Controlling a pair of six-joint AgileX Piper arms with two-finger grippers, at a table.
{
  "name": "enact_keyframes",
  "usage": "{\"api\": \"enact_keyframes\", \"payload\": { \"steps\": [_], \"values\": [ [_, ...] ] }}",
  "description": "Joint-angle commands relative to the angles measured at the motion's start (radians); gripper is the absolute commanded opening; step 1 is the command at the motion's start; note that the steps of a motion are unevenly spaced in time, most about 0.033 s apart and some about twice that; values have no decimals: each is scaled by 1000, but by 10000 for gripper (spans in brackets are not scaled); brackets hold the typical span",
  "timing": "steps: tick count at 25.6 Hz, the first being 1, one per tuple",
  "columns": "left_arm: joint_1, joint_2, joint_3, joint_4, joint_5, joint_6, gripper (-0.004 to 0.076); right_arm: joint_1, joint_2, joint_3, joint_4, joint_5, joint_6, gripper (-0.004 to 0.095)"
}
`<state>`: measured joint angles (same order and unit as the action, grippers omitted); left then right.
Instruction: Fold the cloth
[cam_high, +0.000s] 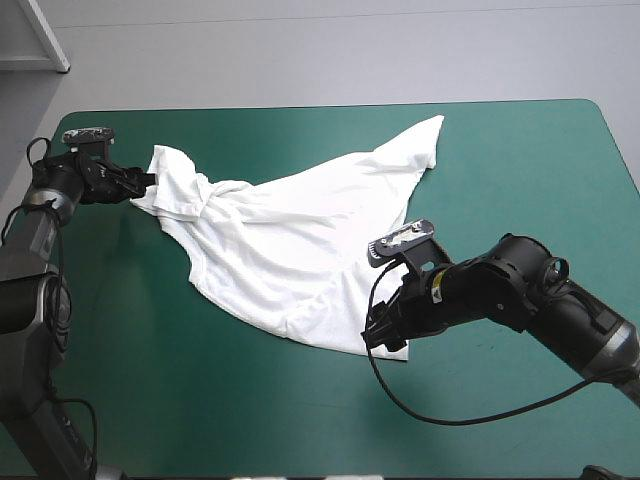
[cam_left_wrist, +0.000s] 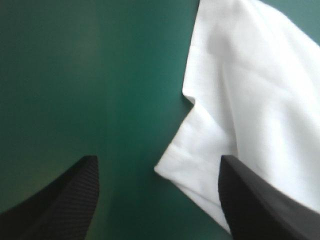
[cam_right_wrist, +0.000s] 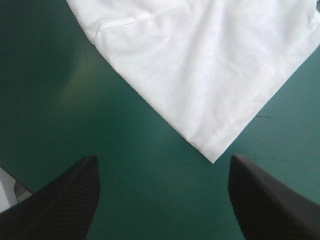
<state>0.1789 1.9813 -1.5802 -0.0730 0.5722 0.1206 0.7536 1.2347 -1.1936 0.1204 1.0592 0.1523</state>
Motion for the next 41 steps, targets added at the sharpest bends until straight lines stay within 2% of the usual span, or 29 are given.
{"api": "enact_keyframes", "payload": {
  "steps": [1,9,12,14,17,20,27,29,32,37,41],
  "values": [
    [0,3,-101,-15,-25,7,490,18,-22,-22,-10,-34,25,670],
    [0,101,-138,-119,-55,83,482,20,-16,-21,-17,0,29,670],
    [-2,123,-138,-119,-39,85,433,20,-16,-21,-19,2,29,670],
    [-2,130,-138,-119,-29,100,364,25,-16,-21,-17,7,20,670],
    [-2,133,-138,-119,-17,116,218,55,-16,-21,-27,6,-1,670],
    [-2,133,-138,-116,-14,134,26,105,1,-21,-61,4,-3,670],
    [-2,101,-138,-116,5,142,21,201,140,-21,-157,-3,-25,629],
    [-2,89,-138,-116,9,152,21,201,212,-21,-169,-30,-51,629],
    [-2,79,-138,-116,38,156,21,201,303,-21,-207,-131,-70,629],
    [-2,78,-138,-116,53,156,21,201,404,-21,-214,-177,-107,629],
    [-2,73,-138,-116,64,156,21,201,461,-21,-308,-235,-82,603]
  ]
}}
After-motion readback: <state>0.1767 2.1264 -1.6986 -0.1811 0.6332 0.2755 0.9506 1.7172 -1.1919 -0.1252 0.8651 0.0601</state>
